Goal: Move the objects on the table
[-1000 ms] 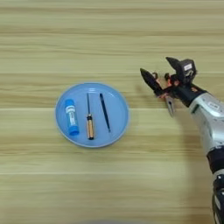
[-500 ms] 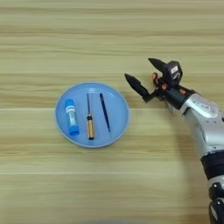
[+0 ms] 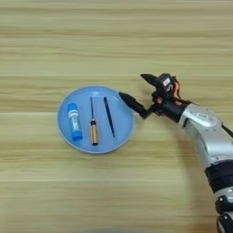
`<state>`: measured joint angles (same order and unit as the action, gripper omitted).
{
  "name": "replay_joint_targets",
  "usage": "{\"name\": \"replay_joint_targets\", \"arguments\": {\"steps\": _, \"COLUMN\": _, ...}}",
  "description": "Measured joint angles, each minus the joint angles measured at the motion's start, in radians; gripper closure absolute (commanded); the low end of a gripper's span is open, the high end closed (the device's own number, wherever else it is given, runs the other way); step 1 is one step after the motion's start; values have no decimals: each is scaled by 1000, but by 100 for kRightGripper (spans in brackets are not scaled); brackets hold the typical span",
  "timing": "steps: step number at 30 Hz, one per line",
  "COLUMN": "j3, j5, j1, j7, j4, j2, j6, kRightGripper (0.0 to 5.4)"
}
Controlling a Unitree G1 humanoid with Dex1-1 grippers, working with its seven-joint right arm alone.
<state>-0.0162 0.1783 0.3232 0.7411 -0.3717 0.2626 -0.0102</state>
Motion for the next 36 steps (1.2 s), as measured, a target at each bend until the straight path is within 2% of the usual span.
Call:
{"name": "replay_joint_targets", "arguments": {"steps": 11, "j3": -16, "j5": -1, "j1": 11, "j7": -30, "j4": -23, "j2": -35, "j6": 114, "kRightGripper": 2}}
{"name": "replay_joint_targets", "arguments": {"steps": 21, "j3": -35, "j5": -2, "j1": 19, "j7": -23, "j4": -18, "j2": -47, "j6": 175, "kRightGripper": 107}}
{"name": "replay_joint_targets", "arguments": {"steps": 27, "j3": -40, "j5": -10, "j1": 26, "j7": -34, "j4": -20, "j2": -49, "j6": 180, "kRightGripper": 162}}
{"name": "replay_joint_targets", "arguments": {"steps": 36, "j3": -45, "j5": -24, "j1": 29, "j7": -40, "j4": -43, "j2": -49, "j6": 215, "kRightGripper": 277}}
